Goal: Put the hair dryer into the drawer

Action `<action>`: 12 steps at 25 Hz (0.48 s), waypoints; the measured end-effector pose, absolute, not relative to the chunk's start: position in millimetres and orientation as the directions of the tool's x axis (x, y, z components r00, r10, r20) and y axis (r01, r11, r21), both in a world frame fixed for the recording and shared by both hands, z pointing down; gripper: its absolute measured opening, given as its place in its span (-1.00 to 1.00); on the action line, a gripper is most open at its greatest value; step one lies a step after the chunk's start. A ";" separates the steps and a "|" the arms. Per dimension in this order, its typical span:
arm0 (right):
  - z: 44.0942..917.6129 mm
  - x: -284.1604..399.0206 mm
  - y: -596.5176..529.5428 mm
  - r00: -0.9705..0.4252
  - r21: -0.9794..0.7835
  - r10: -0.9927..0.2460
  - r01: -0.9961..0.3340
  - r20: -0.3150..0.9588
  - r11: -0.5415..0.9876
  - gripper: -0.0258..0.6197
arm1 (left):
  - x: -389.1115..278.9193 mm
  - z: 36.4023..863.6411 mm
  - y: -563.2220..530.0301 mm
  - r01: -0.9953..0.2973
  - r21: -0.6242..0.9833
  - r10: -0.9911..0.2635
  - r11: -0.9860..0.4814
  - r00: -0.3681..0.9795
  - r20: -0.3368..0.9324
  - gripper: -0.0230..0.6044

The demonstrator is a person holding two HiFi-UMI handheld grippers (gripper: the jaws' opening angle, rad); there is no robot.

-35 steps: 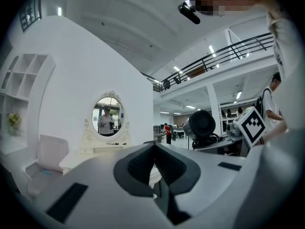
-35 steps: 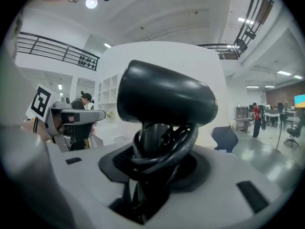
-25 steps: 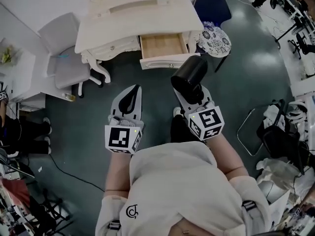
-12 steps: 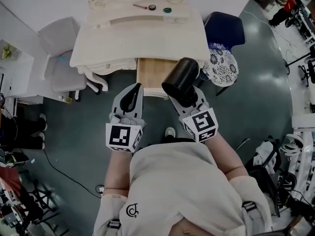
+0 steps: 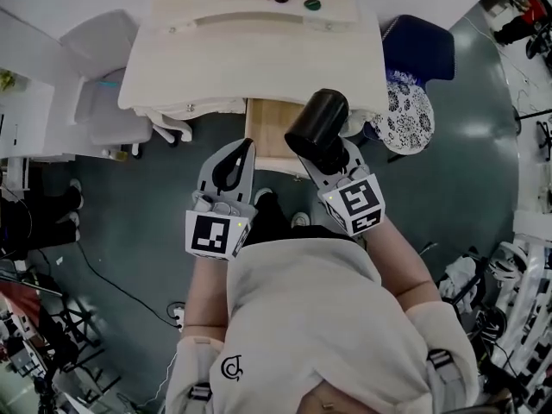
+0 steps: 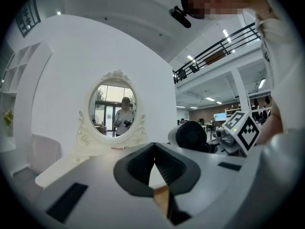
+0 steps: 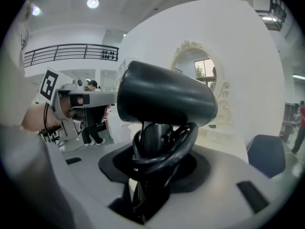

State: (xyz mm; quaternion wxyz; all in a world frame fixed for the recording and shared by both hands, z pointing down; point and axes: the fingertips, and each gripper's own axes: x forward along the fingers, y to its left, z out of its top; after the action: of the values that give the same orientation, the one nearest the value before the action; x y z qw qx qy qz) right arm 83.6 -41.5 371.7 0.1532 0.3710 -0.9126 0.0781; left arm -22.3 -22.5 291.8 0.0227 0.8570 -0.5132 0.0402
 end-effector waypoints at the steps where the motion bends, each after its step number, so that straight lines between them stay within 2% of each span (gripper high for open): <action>1: 376.3 80.6 -47.9 -0.677 -0.026 -0.645 -0.697 0.355 0.717 -0.35 | -24.6 294.3 -28.7 -0.877 0.000 -0.873 -0.481 0.479 0.097 -0.88; 6: 411.7 61.9 -77.3 -0.682 -0.063 -0.581 -0.670 0.443 0.739 -0.35 | -30.5 297.5 -60.0 -0.835 0.022 -0.833 -0.550 0.550 0.052 -0.88; 12: 482.0 31.1 -83.0 -0.719 -0.082 -0.379 -0.516 0.582 0.853 -0.36 | -46.1 334.3 -80.9 -0.809 0.070 -0.805 -0.584 0.588 0.084 -0.88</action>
State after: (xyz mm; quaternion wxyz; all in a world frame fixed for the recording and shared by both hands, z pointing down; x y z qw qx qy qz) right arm 31.1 -83.0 482.0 0.2848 0.2433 -0.9194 0.1200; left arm -46.1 -80.9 334.3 0.0503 0.8895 -0.4536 0.0216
